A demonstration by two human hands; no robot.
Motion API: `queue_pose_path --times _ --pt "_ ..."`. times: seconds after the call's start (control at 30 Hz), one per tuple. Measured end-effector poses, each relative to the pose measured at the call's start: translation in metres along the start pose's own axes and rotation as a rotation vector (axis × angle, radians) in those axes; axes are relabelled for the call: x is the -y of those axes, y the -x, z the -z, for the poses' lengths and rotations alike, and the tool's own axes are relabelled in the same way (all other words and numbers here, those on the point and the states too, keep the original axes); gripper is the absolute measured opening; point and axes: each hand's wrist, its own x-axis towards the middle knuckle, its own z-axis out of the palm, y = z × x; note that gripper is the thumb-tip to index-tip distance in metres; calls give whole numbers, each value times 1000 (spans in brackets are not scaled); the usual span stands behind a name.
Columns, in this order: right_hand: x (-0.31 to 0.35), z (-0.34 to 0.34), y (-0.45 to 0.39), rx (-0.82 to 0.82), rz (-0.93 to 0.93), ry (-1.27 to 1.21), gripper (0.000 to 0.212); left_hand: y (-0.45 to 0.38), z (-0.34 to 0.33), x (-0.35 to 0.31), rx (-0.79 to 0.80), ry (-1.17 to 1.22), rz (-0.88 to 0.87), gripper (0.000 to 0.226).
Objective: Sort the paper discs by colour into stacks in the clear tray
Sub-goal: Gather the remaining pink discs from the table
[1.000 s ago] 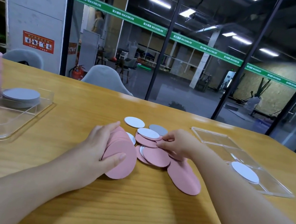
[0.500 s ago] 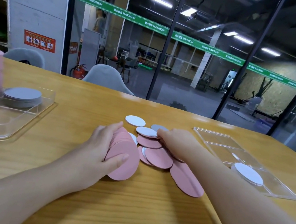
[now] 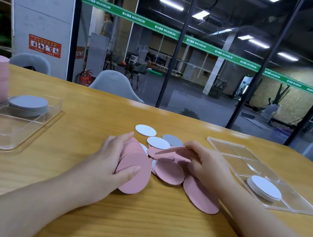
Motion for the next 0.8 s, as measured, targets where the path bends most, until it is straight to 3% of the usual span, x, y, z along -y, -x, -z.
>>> queue_pose_path --times 0.23,0.37,0.47,0.7,0.8 --pt "22 29 24 -14 126 -218 31 2 1 0 13 11 -9 82" --pt "40 35 30 147 167 -209 19 -2 2 4 33 45 -7 113" --pt "51 32 29 170 189 -147 17 -2 3 7 55 36 -23 128" --pt "62 23 31 131 120 -105 17 -1 3 6 56 29 -47 125" --pt "67 20 32 193 102 -87 15 -1 2 6 42 27 -37 120"
